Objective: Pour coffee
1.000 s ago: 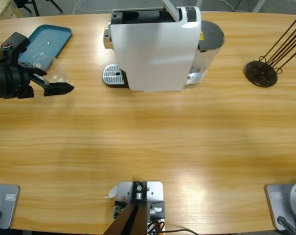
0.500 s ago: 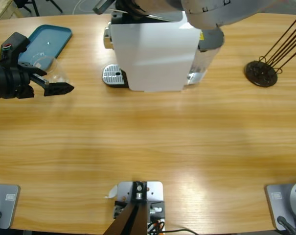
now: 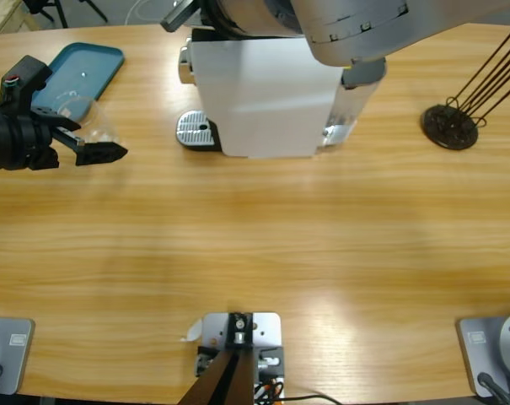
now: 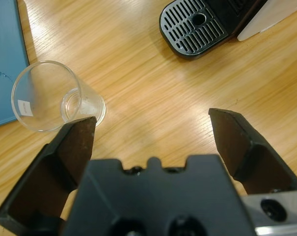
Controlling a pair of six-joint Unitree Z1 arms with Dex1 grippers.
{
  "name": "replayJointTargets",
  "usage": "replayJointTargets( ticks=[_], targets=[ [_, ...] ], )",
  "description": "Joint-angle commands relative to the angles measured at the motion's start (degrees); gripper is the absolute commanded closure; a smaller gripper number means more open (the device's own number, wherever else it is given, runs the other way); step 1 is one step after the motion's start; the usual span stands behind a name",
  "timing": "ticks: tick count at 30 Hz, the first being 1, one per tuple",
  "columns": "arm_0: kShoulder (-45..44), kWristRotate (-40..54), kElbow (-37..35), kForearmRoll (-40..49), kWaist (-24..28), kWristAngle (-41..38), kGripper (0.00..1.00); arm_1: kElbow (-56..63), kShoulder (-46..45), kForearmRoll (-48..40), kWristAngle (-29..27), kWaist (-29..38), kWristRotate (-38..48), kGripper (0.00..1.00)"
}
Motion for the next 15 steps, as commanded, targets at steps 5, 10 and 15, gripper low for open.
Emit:
replayJointTargets(
  ticks=[5,10,15],
  targets=[
    [2.2,-0.4,-0.5,0.4,-0.4,-0.4,0.0,13.4,11.0,-5.3,3.2,-0.2,4.2,1.0],
    [1.8,-0.4,-0.6,0.6,-0.4,-0.4,0.0,12.9,5.8,-5.3,2.4,-1.7,3.1,1.0],
    [-5.4,-0.6,0.7,0.1,3.4,-0.5,0.0,10.3,-14.2,-0.2,27.3,-13.4,1.7,0.239]
  ],
)
